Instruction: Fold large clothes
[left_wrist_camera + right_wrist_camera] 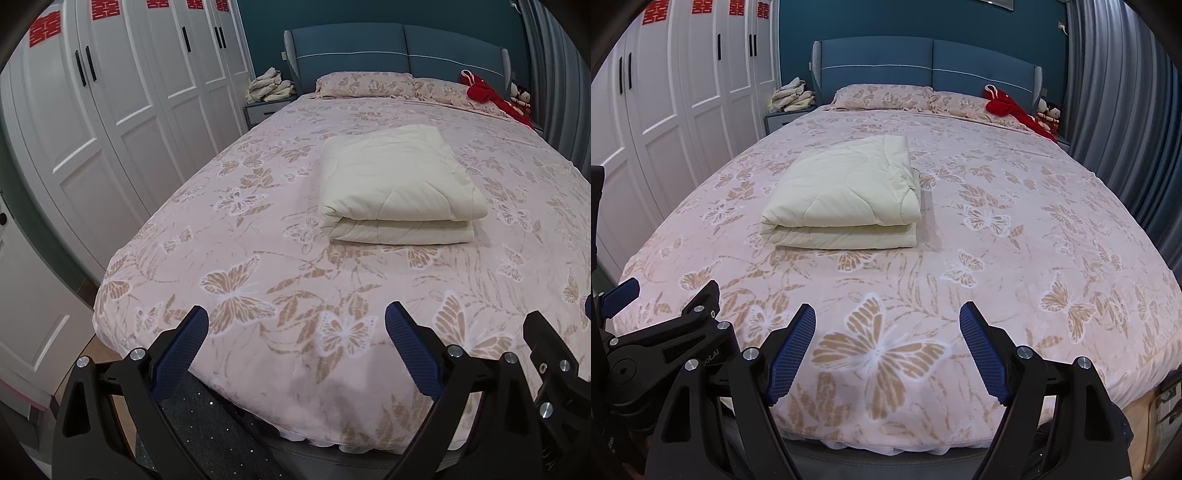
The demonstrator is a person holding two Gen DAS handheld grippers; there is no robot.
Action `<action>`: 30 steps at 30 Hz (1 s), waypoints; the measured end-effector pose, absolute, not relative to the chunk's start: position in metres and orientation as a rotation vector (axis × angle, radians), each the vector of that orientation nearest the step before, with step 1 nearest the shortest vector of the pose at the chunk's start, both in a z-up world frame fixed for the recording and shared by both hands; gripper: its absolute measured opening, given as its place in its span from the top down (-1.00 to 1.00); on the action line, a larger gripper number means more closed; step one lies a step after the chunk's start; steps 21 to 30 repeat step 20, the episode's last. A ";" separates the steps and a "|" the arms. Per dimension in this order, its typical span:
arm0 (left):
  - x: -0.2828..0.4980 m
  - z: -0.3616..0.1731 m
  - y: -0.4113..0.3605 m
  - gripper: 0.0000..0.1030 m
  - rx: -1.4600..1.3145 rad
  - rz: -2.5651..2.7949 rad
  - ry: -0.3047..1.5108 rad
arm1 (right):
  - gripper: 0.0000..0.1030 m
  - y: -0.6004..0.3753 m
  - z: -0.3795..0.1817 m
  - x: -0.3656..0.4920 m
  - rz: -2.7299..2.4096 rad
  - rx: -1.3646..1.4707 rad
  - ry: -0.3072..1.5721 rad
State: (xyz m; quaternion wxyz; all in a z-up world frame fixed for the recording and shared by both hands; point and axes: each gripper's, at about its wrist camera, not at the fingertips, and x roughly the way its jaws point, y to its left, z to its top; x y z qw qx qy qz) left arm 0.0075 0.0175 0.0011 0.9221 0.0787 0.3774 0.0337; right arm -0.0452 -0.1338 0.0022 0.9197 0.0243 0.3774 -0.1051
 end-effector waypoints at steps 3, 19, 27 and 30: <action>0.009 0.001 0.018 -0.77 0.165 0.062 0.776 | -0.53 -0.135 0.002 -0.045 -0.221 0.051 0.776; 0.010 -0.001 0.017 -0.73 0.155 0.051 0.793 | -0.52 -0.133 0.002 -0.046 -0.235 0.048 0.776; 0.010 -0.002 0.016 -0.73 0.157 0.051 0.792 | -0.53 -0.134 0.002 -0.046 -0.236 0.048 0.775; 0.010 -0.002 0.016 -0.73 0.157 0.051 0.792 | -0.53 -0.134 0.002 -0.046 -0.236 0.048 0.775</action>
